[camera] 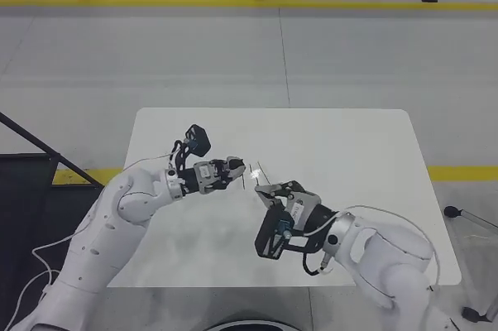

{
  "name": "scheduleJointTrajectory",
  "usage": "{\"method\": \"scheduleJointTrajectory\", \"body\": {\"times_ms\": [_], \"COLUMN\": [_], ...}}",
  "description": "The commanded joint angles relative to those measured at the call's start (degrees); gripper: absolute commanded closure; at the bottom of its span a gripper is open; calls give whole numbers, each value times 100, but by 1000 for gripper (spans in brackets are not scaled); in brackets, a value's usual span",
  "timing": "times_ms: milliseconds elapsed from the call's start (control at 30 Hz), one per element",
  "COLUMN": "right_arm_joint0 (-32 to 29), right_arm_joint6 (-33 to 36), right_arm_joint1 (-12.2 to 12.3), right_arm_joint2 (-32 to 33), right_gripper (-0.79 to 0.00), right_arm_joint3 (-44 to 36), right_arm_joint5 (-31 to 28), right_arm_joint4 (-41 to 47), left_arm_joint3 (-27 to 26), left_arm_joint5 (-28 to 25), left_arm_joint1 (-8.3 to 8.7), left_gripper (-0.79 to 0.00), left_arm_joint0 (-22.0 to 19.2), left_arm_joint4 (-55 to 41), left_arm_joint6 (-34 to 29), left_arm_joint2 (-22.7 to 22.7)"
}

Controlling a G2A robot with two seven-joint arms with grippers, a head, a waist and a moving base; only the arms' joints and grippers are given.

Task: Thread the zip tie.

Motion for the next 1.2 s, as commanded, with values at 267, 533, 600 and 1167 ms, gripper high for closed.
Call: {"method": "scheduleJointTrajectory", "body": {"times_ms": [267, 533, 600, 1167], "right_arm_joint0": [-38, 104, 131, 212], "right_arm_joint6": [-422, -333, -322, -364], "right_arm_joint1": [68, 75, 78, 128], "right_arm_joint2": [-229, -403, -407, -371], "right_gripper": [0, 0, 0, 0], "right_arm_joint3": [107, 266, 293, 409], "right_arm_joint5": [87, 195, 212, 344], "right_arm_joint4": [-548, -592, -563, -381], "left_arm_joint3": [48, 48, 48, 48], "left_arm_joint5": [70, 70, 70, 70], "left_arm_joint1": [-16, -16, -16, -16], "left_gripper": [0, 0, 0, 0], "left_arm_joint0": [-46, -46, -46, -46], "left_arm_joint4": [-93, -93, -93, -93], "left_arm_joint6": [-2, -2, -2, -2], "left_arm_joint2": [77, 77, 77, 77]}}
